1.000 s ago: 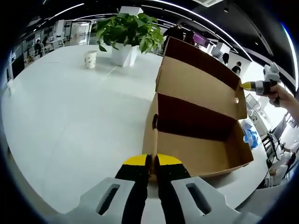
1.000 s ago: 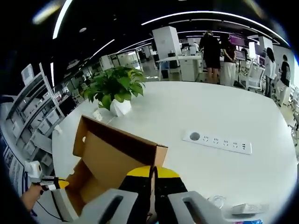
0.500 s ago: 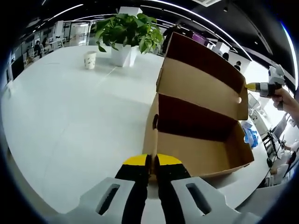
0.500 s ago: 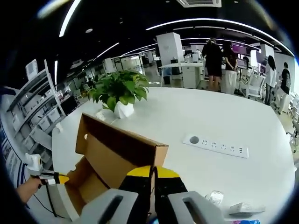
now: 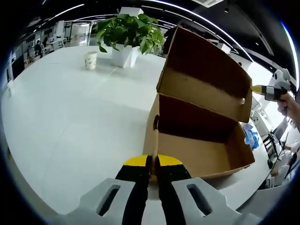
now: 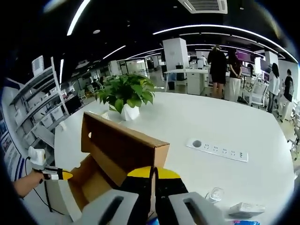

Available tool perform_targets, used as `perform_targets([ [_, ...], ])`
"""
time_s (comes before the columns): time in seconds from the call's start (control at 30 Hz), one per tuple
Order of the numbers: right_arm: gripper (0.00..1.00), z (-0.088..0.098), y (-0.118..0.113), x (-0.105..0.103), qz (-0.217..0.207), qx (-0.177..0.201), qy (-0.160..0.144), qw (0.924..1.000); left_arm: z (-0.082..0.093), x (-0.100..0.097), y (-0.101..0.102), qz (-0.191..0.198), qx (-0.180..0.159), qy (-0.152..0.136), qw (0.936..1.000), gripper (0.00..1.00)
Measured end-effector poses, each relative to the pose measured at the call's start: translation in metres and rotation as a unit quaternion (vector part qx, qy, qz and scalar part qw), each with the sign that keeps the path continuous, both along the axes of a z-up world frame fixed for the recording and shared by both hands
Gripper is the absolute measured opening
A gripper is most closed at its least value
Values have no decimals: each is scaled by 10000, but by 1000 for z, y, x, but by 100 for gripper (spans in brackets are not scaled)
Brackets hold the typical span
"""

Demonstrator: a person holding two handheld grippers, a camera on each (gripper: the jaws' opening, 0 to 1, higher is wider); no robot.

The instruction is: Operate the shoe box by opening the lid, removing the specified soft item, and placing it in the target area until the item is outside and the box remains undamaged.

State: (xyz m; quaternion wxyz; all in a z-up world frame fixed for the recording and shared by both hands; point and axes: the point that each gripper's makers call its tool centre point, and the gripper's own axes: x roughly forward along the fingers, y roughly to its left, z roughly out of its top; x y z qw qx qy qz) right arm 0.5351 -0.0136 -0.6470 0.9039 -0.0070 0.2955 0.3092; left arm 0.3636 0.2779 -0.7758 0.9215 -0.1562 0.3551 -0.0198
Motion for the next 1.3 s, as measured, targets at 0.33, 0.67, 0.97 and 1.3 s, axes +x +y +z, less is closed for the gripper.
perform_targets([
  [0.33,0,7,1,-25,93,-36,-219,9997,0,0,0,17,-19,-18,10000,3],
  [0.67,0,9,1,-35,99,61,-262,9996,-1,0,0,13,-23,-16,10000,3],
  [0.97,0,9,1,-44,39,215,-219,9995,-1,0,0,-4,-45,-12,10000,3],
  [1.3,0,8,0,-58,-101,464,-170,9987,0,-1,-1,-25,-75,-28,10000,3],
])
